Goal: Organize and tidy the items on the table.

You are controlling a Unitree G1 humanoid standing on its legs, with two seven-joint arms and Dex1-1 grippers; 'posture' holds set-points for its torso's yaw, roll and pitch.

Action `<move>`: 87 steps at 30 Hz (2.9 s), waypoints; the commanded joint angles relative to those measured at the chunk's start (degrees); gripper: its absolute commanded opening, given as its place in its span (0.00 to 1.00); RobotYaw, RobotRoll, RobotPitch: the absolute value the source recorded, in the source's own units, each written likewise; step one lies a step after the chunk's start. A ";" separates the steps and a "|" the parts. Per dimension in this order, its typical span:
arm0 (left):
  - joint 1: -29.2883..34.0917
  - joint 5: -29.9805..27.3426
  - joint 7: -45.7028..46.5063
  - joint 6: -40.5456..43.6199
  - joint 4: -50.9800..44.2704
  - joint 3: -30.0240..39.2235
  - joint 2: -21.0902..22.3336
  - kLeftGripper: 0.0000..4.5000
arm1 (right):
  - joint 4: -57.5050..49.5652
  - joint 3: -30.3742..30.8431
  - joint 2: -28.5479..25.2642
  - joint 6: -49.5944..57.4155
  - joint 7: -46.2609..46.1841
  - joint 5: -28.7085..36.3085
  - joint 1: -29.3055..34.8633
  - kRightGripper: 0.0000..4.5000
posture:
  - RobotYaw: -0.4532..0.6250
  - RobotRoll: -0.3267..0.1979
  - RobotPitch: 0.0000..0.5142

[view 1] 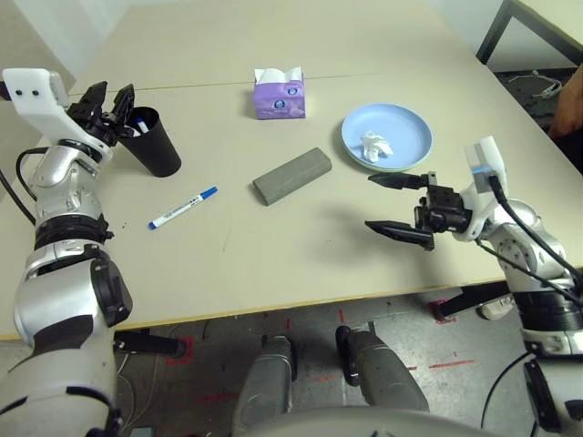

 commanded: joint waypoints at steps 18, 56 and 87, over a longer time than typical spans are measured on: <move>20.68 -8.70 -28.32 40.91 -59.24 -22.08 10.71 0.99 | 1.64 2.03 1.49 -1.14 0.76 -1.09 -0.95 1.00 | 0.34 0.62 0.34; 25.67 12.37 -19.02 36.15 -42.88 -25.02 9.89 0.99 | -1.06 1.57 0.96 -1.73 0.56 -1.25 2.48 1.00 | 0.32 0.62 0.33; 26.77 10.97 -18.24 50.08 -43.15 -23.79 10.89 0.80 | -3.39 1.67 0.89 -0.25 -0.30 -1.05 3.23 1.00 | 0.30 0.62 0.35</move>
